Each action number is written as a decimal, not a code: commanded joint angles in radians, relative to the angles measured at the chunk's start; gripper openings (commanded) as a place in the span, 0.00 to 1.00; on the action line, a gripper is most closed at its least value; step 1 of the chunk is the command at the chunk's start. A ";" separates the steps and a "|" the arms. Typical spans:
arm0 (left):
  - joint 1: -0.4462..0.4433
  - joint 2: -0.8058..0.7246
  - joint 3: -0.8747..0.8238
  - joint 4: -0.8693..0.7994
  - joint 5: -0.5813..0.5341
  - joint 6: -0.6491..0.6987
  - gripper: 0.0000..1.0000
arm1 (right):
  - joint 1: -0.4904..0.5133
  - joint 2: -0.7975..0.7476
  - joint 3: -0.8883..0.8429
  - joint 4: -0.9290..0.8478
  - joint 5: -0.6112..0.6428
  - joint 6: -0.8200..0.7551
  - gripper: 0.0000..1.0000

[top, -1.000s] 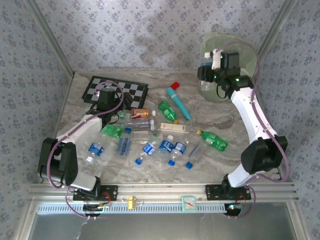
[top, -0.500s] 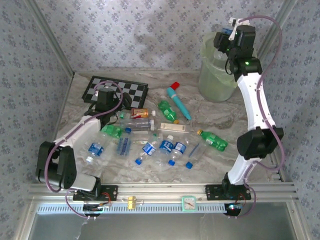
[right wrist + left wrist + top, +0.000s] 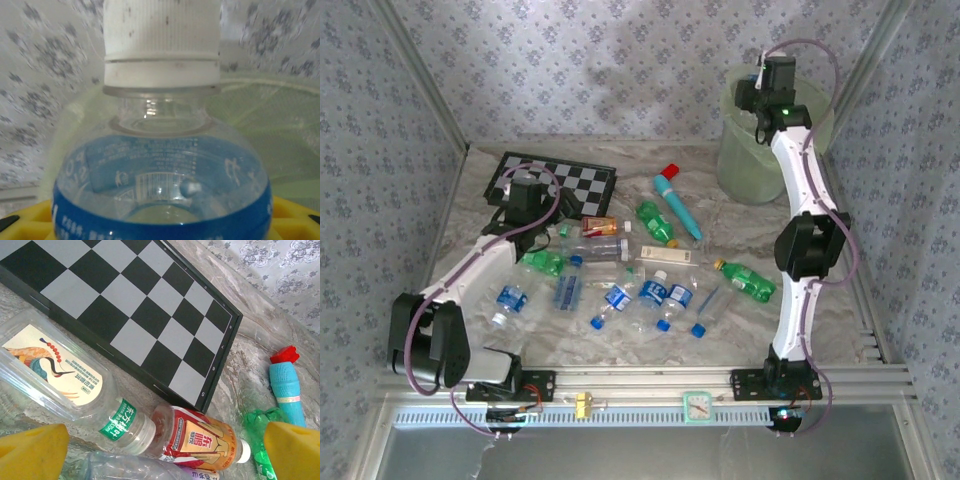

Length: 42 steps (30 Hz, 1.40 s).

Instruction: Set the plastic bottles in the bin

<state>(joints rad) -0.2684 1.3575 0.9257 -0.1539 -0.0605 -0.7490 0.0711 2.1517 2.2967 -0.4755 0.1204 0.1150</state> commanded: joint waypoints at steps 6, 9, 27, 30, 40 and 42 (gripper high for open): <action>0.020 -0.043 -0.017 -0.018 -0.004 0.006 1.00 | -0.018 0.061 0.053 -0.106 -0.004 0.027 0.66; 0.020 -0.032 -0.019 -0.004 0.012 0.000 1.00 | -0.026 0.056 0.056 -0.104 -0.027 0.052 0.72; 0.063 -0.033 -0.005 -0.055 0.002 -0.009 1.00 | 0.018 -0.129 0.083 -0.170 0.024 -0.001 1.00; 0.098 -0.045 0.002 -0.098 0.007 -0.002 1.00 | 0.051 -0.191 0.031 -0.185 0.087 -0.012 1.00; 0.228 -0.135 -0.054 -0.258 0.077 0.031 1.00 | 0.100 -0.502 -0.426 0.035 -0.209 0.035 1.00; 0.240 -0.158 -0.071 -0.297 0.079 0.058 1.00 | 0.090 -0.565 -0.567 0.135 -0.308 0.078 1.00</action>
<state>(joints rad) -0.0402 1.2388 0.8764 -0.3576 -0.0105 -0.7361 0.1749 1.6436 1.8481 -0.4877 -0.0204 0.1223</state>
